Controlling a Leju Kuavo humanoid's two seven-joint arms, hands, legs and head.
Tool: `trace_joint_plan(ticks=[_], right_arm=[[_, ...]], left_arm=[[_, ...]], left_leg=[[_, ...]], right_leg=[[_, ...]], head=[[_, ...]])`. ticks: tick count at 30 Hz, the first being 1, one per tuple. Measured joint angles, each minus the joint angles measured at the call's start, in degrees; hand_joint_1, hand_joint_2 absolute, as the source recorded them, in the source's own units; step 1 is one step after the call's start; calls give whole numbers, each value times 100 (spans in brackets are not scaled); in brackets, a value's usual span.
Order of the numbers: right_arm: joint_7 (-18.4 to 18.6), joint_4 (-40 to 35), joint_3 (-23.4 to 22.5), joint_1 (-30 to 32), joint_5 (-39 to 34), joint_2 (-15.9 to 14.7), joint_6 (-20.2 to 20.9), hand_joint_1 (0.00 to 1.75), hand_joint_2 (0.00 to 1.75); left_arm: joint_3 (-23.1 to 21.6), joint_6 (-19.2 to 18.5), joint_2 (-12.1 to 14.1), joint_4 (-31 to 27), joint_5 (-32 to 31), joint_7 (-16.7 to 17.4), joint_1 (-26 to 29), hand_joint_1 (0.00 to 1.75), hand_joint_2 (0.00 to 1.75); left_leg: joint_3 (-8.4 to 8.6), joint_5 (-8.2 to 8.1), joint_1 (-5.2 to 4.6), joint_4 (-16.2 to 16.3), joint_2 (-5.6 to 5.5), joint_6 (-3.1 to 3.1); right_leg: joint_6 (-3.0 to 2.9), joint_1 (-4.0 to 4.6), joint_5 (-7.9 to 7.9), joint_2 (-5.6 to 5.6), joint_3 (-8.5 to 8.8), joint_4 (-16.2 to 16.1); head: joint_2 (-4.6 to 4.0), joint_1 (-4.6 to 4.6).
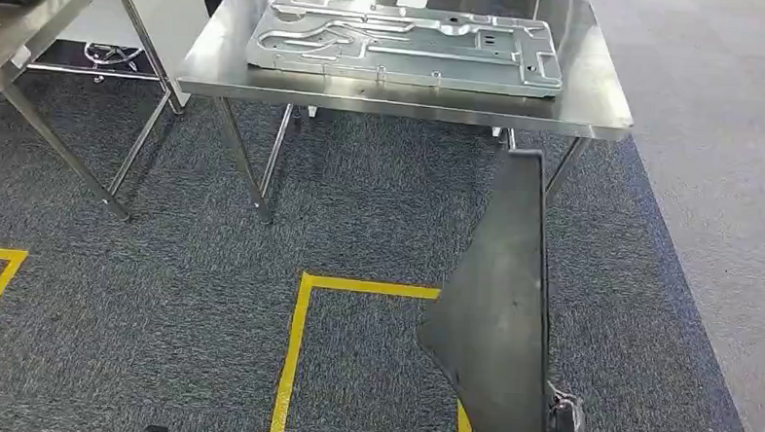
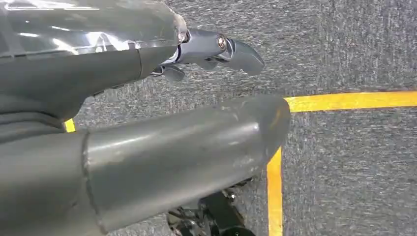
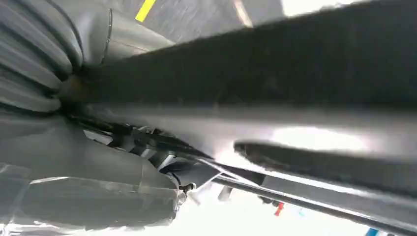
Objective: Take the parts from the cabinet and place them on the table.
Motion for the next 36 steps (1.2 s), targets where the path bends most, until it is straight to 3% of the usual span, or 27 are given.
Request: trace_joint_plan(ticks=[1, 2, 4, 5, 6, 7, 9, 11, 12, 13, 15, 17, 18, 19, 20, 21, 22, 25, 27, 28, 30, 31, 32, 33, 34, 35, 36], right_arm=[[142, 0, -68, -38, 328, 48, -234, 175, 175], [258, 0, -125, -109, 630, 92, -499, 175, 175], [512, 0, -265, -372, 1318, 149, -1128, 175, 175], [645, 2, -337, -541, 1616, 151, -1369, 175, 175], [811, 22, -437, -731, 1978, 149, -1618, 175, 175], [977, 54, -554, -935, 2355, 144, -1777, 175, 175], [1301, 127, -765, -1315, 3081, 124, -2014, 175, 175], [1591, 309, -973, -1769, 3951, 39, -2131, 175, 175], [1729, 433, -1056, -2001, 4477, -38, -2170, 175, 175], [1818, 587, -1093, -2234, 4930, -124, -2176, 175, 175], [1816, 840, -1095, -2481, 5331, -311, -2150, 175, 175], [1733, 1091, -1093, -2711, 5429, -571, -2095, 175, 175], [1715, 1167, -1099, -2787, 5442, -678, -2091, 175, 175], [1696, 1222, -1101, -2842, 5446, -735, -2085, 175, 175], [1635, 1291, -1093, -2890, 5448, -798, -2067, 175, 175], [1602, 1360, -1075, -2926, 5448, -859, -2043, 175, 175], [1582, 1436, -1027, -2971, 5448, -912, -1990, 175, 175], [1619, 1519, -721, -3032, 5450, -951, -1897, 175, 175], [1613, 1585, -573, -3057, 5450, -988, -1886, 175, 175], [1613, 1604, -527, -3089, 5450, -992, -1886, 175, 175], [1610, 1657, -481, -3126, 5450, -1007, -1864, 175, 175], [1626, 1683, -435, -3133, 5450, -1025, -1827, 175, 175], [1635, 1712, -384, -3132, 5450, -1049, -1800, 175, 175], [1639, 1746, -336, -3132, 5450, -1073, -1790, 175, 175], [1639, 1773, -299, -3135, 5450, -1093, -1787, 175, 175], [1639, 1784, -282, -3136, 5450, -1106, -1787, 175, 175], [1641, 1797, -267, -3137, 5450, -1110, -1787, 175, 175]], left_arm=[[11, 2, 0, 0, -22, 0, 1, 0, 0], [15, 0, 0, 0, -72, -2, -4, 0, 0], [15, -9, -4, 0, -153, -9, -48, 0, 0], [15, -15, -11, 0, -203, -11, -86, 0, 0], [15, -24, -22, 9, -247, -11, -146, 0, 0], [13, -28, -28, 9, -297, -11, -202, 0, 0], [-4, -33, -33, 9, -378, 2, -250, 0, 0], [-31, -46, -39, 11, -455, 22, -325, 0, 0], [-37, -55, -53, 11, -492, 26, -379, 0, 0], [-39, -59, -59, 11, -507, 35, -417, 0, 0], [-46, -59, -61, 11, -549, 53, -447, 0, 0], [-66, -63, -66, 13, -597, 85, -437, 0, 0], [-77, -63, -68, 13, -597, 87, -439, 0, 0], [-83, -63, -68, 13, -597, 90, -436, 0, 0], [-83, -63, -66, 13, -597, 92, -429, 0, 0], [-83, -63, -63, 15, -597, 94, -408, 0, 0], [-85, -68, -61, 17, -599, 105, -423, 0, 0], [-98, -85, -61, 17, -623, 133, -446, 0, 0], [-122, -94, -68, 17, -625, 135, -479, 0, 0], [-131, -96, -68, 17, -625, 138, -489, 0, 0], [-151, -101, -70, 17, -627, 144, -486, 0, 0], [-162, -101, -70, 17, -636, 149, -478, 0, 0], [-168, -101, -72, 17, -656, 153, -475, 0, 0], [-171, -101, -77, 17, -660, 155, -478, 0, 0], [-173, -101, -83, 17, -664, 155, -481, 0, 0], [-175, -101, -87, 17, -664, 157, -481, 0, 0], [-175, -101, -98, 17, -667, 157, -475, 0, 0]], left_leg=[[65, -57, 0, 0, -8, -11], [139, -112, 0, 0, -19, -22], [331, -234, 1, 0, -25, -52], [372, -301, 1, -11, -22, -73], [461, -356, -7, 2, -11, -103], [437, -360, -5, -47, -24, -141], [501, -302, -13, -88, 0, -229], [498, -268, 2, 52, 18, -285], [352, -242, -1, 394, 19, -287], [75, -330, 2, 841, 20, -312], [-453, -716, 1, 1516, 19, -301], [-748, -859, -1, 1565, 19, -320], [-750, -717, 0, 1280, 22, -316], [-697, -432, -1, 901, 23, -295], [-642, 21, -10, 477, 27, -251], [-655, 622, -35, 143, 46, -185], [-664, 512, -81, 146, 53, -200], [-557, 471, -98, 70, 36, -78], [-341, 440, -52, -85, 8, -21], [-266, 406, -47, -127, 5, 13], [-135, 295, -44, -151, -11, 17], [-52, 227, -42, -151, -24, 13], [39, 160, -39, -150, -39, 5], [145, 82, -33, -150, -50, -8], [261, -1, -28, -151, -62, -31], [380, -86, -23, -152, -64, -58], [406, -172, -23, -166, -61, -86]], right_leg=[[17, -10, -26, 0, -176, 79], [22, -18, 81, -1, -243, -32], [-8, -20, 648, -2, -137, -732], [-39, -16, 1098, -2, -43, -1197], [-77, 8, 1347, 11, -96, -1324], [-125, 55, 1237, 10, -81, -1409], [-219, 63, 1300, 36, -22, -1513], [-287, 6, 1278, 60, 174, -1619], [-339, 10, 1233, 47, 266, -1647], [-359, 14, 1189, 43, 323, -1650], [-367, 28, 1081, 42, 436, -1650], [-356, 37, 951, 46, 597, -1649], [-341, 39, 866, 44, 711, -1649], [-329, 40, 787, 36, 818, -1649], [-314, 44, 705, 21, 921, -1650], [-296, 45, 636, 23, 949, -1655], [-237, 48, 584, 48, 995, -1650], [-110, 42, 619, 38, 1042, -1639], [-61, 23, 737, 26, 828, -1177], [-35, 17, 696, 25, 564, -781], [0, -8, 284, 25, 0, -113], [33, -24, 102, 23, -208, 39], [61, -36, 75, 19, -314, 0], [67, -42, 192, 16, -339, -210], [41, -44, 476, 12, -285, -582], [35, -44, 907, 7, -198, -1048], [17, -43, 1492, 0, -144, -1480]], head=[[0, 2], [0, 2], [0, 4], [0, 4], [-2, 0], [0, 0], [0, 0], [0, -7], [0, -17], [0, -39], [0, -42], [0, -46], [0, -42], [0, -42], [0, -50], [0, -48], [0, -24], [0, -33], [0, -13], [0, -11], [0, -6], [0, -9], [0, -7], [0, -9], [0, -2], [0, -7], [0, 4]])
